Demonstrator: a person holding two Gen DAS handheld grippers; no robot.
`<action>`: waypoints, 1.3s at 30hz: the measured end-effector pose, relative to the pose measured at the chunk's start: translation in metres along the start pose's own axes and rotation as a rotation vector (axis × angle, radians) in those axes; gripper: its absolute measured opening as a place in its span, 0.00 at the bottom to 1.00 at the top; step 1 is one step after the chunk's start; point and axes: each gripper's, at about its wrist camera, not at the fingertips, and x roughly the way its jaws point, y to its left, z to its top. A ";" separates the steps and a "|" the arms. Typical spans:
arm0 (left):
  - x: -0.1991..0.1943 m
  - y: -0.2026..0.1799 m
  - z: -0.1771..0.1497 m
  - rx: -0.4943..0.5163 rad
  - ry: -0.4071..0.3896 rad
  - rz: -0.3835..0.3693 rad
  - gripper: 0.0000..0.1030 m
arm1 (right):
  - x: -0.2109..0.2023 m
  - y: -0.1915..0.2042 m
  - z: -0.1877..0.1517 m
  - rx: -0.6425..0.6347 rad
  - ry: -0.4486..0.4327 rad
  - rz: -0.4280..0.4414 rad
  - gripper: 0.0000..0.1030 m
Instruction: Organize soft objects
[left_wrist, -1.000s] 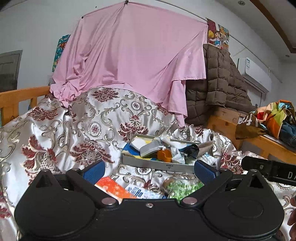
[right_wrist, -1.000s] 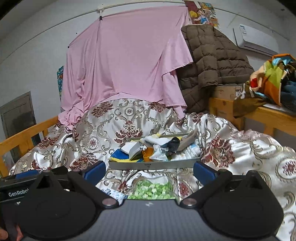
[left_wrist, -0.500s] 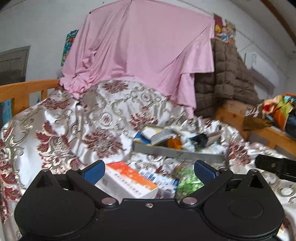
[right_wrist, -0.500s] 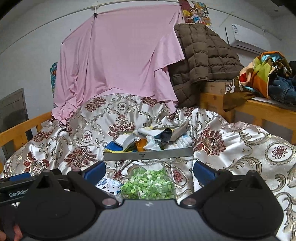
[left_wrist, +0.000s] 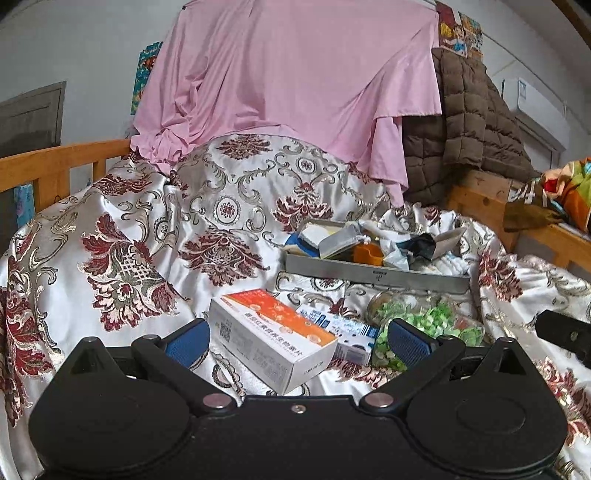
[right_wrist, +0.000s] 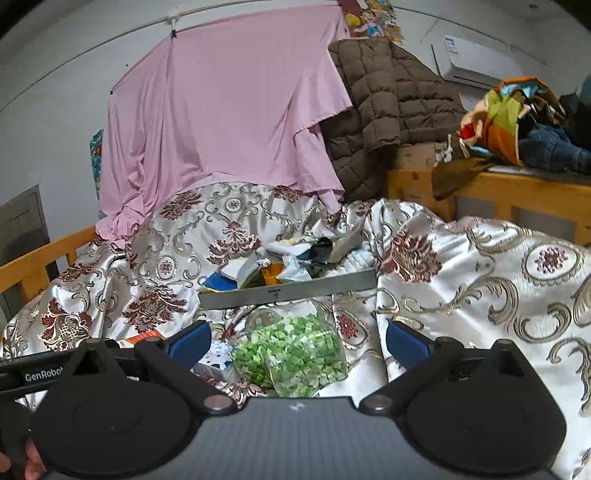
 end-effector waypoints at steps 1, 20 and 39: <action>0.001 -0.001 -0.001 0.004 0.002 0.004 0.99 | 0.001 0.000 -0.001 -0.001 0.006 -0.001 1.00; 0.007 -0.008 -0.017 0.051 0.040 0.017 0.99 | 0.009 0.001 -0.012 -0.016 0.053 -0.020 1.00; 0.009 -0.007 -0.023 0.049 0.046 0.031 0.99 | 0.022 -0.004 -0.020 0.002 0.127 -0.028 1.00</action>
